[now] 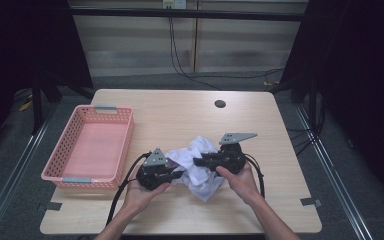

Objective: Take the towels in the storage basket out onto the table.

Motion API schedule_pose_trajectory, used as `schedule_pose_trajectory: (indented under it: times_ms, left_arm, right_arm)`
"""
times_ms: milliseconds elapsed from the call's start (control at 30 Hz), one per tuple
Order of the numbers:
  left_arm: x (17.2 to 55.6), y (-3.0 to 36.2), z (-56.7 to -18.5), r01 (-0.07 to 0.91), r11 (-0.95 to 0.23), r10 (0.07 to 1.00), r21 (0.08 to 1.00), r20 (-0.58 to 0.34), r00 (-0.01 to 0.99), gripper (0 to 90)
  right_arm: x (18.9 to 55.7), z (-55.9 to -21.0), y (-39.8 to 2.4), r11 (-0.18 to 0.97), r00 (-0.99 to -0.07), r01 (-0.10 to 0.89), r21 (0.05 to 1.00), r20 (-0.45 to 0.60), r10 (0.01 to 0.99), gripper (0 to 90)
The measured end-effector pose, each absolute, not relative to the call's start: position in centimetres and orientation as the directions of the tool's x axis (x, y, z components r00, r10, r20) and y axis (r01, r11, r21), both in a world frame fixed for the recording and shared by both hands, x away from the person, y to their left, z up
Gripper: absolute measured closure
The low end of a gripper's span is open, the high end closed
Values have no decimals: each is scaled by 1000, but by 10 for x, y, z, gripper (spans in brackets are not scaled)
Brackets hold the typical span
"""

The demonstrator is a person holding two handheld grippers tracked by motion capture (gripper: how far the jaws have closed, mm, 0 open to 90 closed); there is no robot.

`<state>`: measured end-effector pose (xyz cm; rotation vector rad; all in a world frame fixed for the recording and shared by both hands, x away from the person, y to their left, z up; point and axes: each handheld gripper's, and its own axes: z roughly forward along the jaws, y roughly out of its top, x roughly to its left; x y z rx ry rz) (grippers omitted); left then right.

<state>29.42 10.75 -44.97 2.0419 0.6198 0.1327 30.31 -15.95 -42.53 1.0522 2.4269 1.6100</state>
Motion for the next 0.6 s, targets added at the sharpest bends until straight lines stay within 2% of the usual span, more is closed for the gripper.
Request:
schedule_pose_trajectory:
  times_ms: [100, 233, 300, 433, 600]
  left_arm:
    - [295, 115, -429, 378, -313, 465, 871, -207, 861, 862]
    - [291, 118, -406, 328, -317, 453, 890, -162, 877, 864]
    - [293, 124, -404, 335, -307, 471, 891, -164, 867, 864]
    - [302, 141, -413, 385, -283, 521, 878, -197, 831, 864]
    - [305, 161, -407, 409, -212, 574, 887, -226, 787, 864]
  right_arm:
    - [305, -410, -169, 183, -762, 494, 850, 322, 562, 738]
    - [304, -399, -171, 164, -766, 463, 871, 301, 568, 733]
    - [305, -397, -175, 140, -761, 453, 880, 300, 576, 740]
    - [308, -401, -188, 125, -711, 463, 878, 283, 644, 823]
    - [317, -408, -213, 83, -639, 476, 876, 279, 717, 842]
